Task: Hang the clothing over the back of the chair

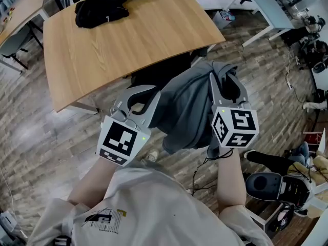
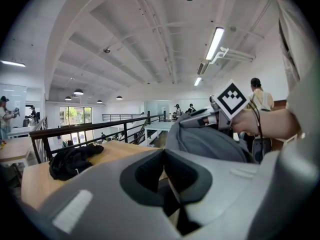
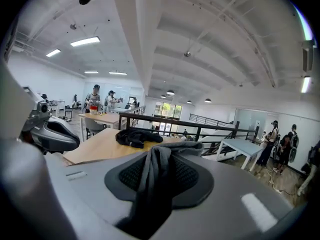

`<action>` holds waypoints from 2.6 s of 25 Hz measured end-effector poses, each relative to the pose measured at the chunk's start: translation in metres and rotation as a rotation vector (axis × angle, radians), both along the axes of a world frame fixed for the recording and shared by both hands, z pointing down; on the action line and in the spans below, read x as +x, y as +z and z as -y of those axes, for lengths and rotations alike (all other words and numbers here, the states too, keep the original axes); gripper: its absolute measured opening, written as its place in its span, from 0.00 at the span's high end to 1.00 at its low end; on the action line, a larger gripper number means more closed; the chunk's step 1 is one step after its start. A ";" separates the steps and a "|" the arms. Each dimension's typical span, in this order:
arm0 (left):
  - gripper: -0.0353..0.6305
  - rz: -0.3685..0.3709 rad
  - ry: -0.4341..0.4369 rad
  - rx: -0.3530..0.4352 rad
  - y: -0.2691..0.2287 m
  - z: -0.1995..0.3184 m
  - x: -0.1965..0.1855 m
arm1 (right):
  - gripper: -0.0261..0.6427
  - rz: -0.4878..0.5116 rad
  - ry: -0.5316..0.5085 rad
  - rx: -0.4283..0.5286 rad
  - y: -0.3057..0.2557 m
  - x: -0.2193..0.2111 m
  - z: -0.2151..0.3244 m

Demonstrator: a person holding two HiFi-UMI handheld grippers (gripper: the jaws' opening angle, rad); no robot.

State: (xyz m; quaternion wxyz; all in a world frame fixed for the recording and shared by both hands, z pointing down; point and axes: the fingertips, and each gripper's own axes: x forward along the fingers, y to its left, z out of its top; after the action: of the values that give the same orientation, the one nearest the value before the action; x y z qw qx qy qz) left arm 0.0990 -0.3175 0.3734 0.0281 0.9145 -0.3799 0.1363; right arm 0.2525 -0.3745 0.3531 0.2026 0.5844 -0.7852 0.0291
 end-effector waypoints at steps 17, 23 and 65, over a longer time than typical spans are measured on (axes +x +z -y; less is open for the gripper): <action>0.95 -0.009 -0.031 -0.057 0.027 0.014 -0.009 | 0.51 -0.002 0.007 -0.136 0.039 0.001 0.015; 0.95 -0.003 -0.025 -0.044 0.023 0.014 -0.009 | 0.45 -0.038 -0.003 -0.112 0.030 -0.001 0.013; 0.95 -0.089 -0.093 0.345 -0.150 -0.089 -0.066 | 0.92 0.239 -0.148 0.338 -0.147 -0.090 -0.163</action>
State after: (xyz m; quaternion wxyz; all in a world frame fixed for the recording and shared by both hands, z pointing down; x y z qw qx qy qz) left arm 0.0332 -0.2285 0.2236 -0.1060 0.8924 -0.4378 0.0271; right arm 0.1627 -0.2113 0.2064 0.0088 0.5432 -0.8381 -0.0490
